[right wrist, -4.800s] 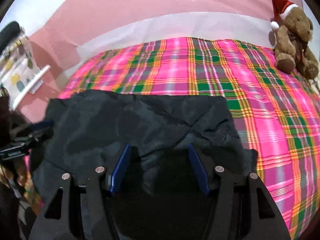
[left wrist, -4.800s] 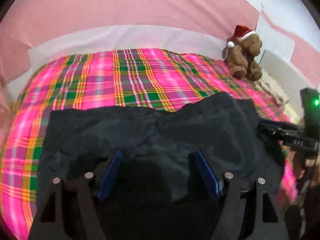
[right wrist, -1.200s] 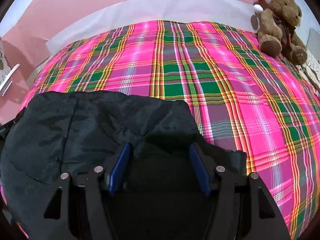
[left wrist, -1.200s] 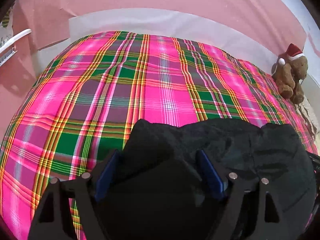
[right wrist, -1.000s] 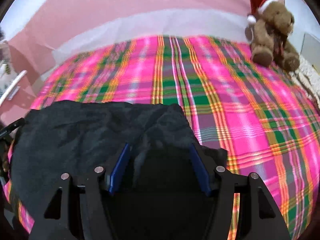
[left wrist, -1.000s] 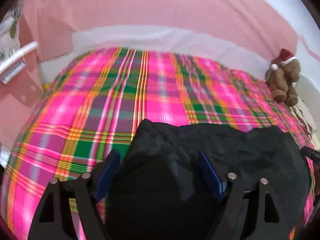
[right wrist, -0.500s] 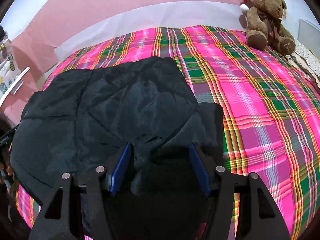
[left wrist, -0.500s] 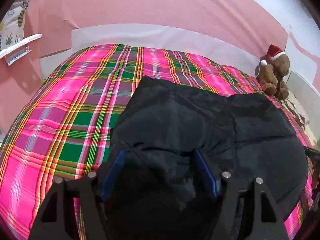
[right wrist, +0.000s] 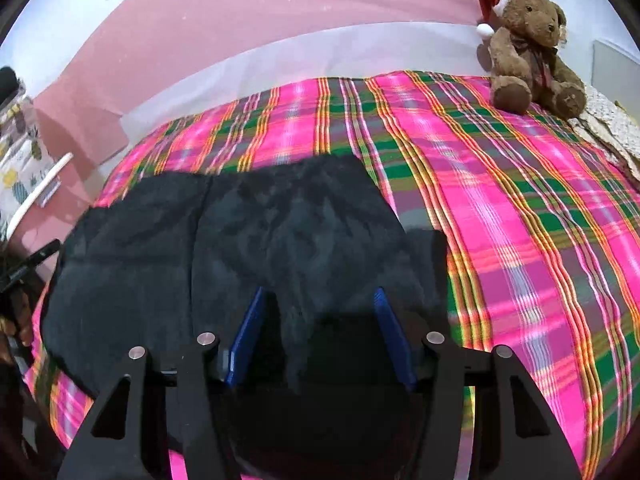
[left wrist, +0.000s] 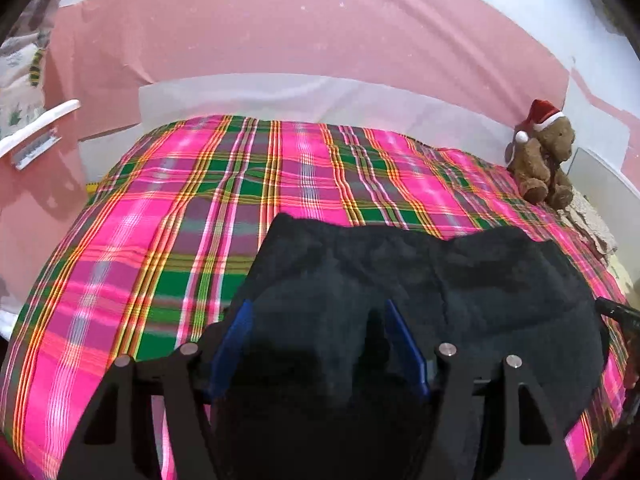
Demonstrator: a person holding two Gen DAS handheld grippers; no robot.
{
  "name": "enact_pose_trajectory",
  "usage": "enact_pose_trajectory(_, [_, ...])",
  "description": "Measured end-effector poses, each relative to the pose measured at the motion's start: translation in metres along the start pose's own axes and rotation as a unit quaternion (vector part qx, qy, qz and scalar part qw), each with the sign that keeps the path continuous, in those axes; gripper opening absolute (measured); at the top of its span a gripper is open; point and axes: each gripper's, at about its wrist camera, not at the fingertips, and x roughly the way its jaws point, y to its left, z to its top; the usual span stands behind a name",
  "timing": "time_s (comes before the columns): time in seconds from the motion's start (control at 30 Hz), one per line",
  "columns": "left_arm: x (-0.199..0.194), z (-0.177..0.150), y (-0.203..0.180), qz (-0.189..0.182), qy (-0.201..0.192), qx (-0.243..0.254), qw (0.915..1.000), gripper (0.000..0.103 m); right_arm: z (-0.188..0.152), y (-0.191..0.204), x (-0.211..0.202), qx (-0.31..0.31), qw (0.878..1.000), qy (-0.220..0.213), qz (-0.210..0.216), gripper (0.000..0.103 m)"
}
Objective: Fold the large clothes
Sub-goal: 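Grasp the edge of the black jacket bundle with both grippers, then lift the grasped jacket edge and fold it over with both grippers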
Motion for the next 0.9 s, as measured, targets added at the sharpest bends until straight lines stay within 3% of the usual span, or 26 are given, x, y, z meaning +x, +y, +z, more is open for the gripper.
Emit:
enact_pose_trajectory(0.13, [0.041, 0.001, 0.008, -0.002, 0.044, -0.024, 0.9987, 0.069, 0.007, -0.01, 0.034, 0.012, 0.999, 0.034, -0.017, 0.057])
enact_pose_trajectory(0.37, [0.051, -0.004, 0.003, 0.004, 0.05, -0.027, 0.9984, 0.07, 0.001, -0.012, 0.055, 0.0, 0.998, 0.051, -0.023, 0.057])
enact_pose_trajectory(0.53, [0.011, -0.001, 0.005, 0.002, 0.02, -0.03, 0.9993, 0.069, 0.002, -0.01, 0.014, 0.008, 0.999, 0.01, -0.036, 0.057])
enact_pose_trajectory(0.67, [-0.032, -0.02, 0.018, 0.017, -0.011, -0.023, 0.9995, 0.069, -0.017, -0.016, -0.026, 0.018, 0.999, -0.024, -0.025, 0.057])
enact_pose_trajectory(0.77, [-0.05, -0.045, 0.034, 0.014, -0.009, -0.041, 0.999, 0.069, -0.039, -0.024, -0.036, 0.03, 0.999, -0.017, -0.011, 0.058])
enact_pose_trajectory(0.9, [-0.042, -0.067, 0.044, 0.01, 0.015, -0.053, 0.9984, 0.069, -0.059, -0.029, -0.028, 0.023, 1.0, 0.0, -0.006, 0.058])
